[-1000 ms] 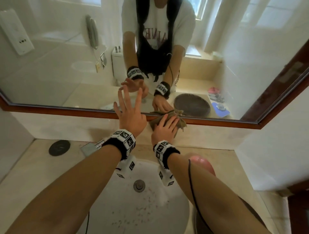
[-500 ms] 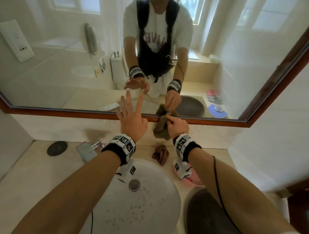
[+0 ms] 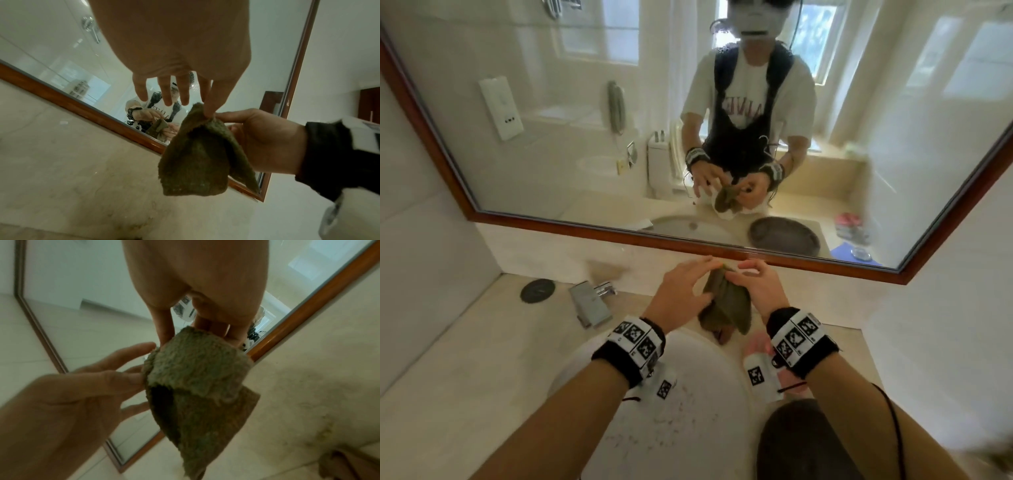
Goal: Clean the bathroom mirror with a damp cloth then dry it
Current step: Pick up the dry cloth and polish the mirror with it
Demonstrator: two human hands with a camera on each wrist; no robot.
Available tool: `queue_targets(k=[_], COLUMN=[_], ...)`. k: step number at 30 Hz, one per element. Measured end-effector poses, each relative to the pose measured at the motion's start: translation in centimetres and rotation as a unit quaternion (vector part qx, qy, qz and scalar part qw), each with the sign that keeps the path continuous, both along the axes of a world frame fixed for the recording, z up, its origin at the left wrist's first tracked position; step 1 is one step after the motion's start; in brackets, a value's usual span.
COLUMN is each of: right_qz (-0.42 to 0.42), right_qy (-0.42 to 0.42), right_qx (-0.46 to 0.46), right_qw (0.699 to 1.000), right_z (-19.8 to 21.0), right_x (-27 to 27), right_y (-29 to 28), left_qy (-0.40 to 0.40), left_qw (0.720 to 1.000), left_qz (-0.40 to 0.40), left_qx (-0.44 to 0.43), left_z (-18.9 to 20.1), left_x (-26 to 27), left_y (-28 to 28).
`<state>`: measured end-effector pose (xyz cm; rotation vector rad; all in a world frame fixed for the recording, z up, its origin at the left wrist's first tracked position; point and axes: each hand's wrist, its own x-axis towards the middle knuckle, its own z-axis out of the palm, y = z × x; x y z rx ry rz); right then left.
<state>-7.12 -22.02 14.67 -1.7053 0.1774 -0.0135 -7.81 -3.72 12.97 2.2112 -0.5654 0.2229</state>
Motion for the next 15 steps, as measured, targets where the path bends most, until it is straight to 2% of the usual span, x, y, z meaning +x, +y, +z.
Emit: queue_targets(k=[3, 10, 15], right_qz=[0.03, 0.096, 0.11], right_qy=[0.012, 0.054, 0.065], right_qx=[0.065, 0.101, 0.13], right_qw=[0.997, 0.989, 0.983], right_z=[-0.2, -2.6, -3.4], right_x=[-2.0, -5.4, -8.8], right_y=[0.5, 0.4, 0.1], left_qy=[0.015, 0.031, 0.097], left_qw=[0.999, 0.995, 0.982], left_qz=[-0.006, 0.045, 0.058], left_qx=[-0.044, -0.088, -0.154], left_z=[-0.6, -1.8, -2.9], left_x=[-2.2, -6.3, -9.0], left_y=[0.4, -0.4, -1.2])
